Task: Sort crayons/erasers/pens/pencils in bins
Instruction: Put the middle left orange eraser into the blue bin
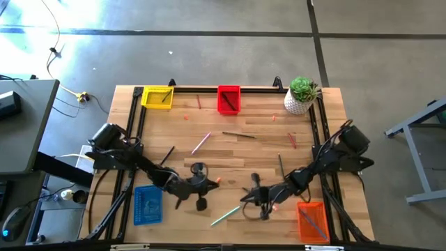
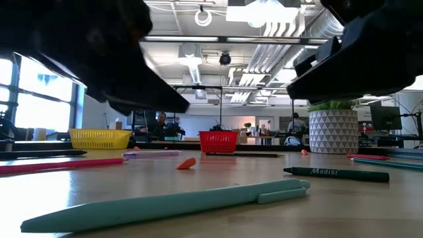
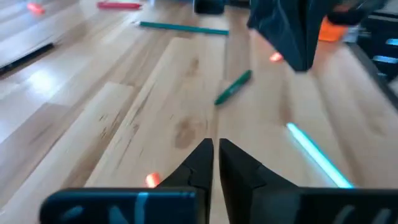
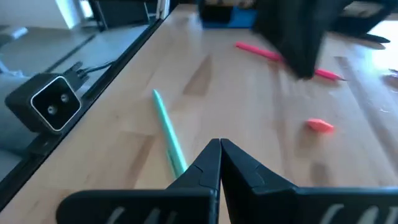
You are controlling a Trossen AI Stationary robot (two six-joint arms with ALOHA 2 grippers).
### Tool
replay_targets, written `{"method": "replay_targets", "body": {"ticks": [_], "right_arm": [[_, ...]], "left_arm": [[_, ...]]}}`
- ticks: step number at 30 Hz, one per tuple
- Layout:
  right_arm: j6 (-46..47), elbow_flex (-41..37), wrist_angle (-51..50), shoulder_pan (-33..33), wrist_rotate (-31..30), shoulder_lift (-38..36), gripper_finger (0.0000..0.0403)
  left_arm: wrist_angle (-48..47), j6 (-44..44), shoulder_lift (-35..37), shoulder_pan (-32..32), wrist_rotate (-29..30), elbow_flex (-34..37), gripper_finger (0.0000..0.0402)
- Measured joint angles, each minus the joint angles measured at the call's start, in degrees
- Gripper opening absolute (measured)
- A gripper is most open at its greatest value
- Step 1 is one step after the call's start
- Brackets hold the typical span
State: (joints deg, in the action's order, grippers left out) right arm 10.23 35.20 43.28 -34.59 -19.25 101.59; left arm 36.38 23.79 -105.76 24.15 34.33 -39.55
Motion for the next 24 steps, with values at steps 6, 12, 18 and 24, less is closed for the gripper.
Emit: {"method": "replay_targets", "body": {"ticks": [6,12,18,24], "right_arm": [[1.25,-5.47,-0.84,-4.21,-3.47,-7.55,0.0],[-3.67,-5.91,-1.25,-8.74,-9.68,-10.37,0.0],[-2.85,-5.79,-1.92,-9.44,-11.54,-10.11,0.0],[-1.53,-5.74,-1.81,-9.57,-12.42,-10.11,0.0]], "left_arm": [[-12.11,7.99,-3.3,-1.69,2.41,-6.39,0.0077],[-21.28,14.65,-3.49,-2.01,4.84,-8.21,0.0119],[-19.79,14.31,-5.1,-3.48,3.35,-8.13,0.0125],[-12.91,11.8,-10.22,-5.07,1.17,-8.5,0.0103]]}}
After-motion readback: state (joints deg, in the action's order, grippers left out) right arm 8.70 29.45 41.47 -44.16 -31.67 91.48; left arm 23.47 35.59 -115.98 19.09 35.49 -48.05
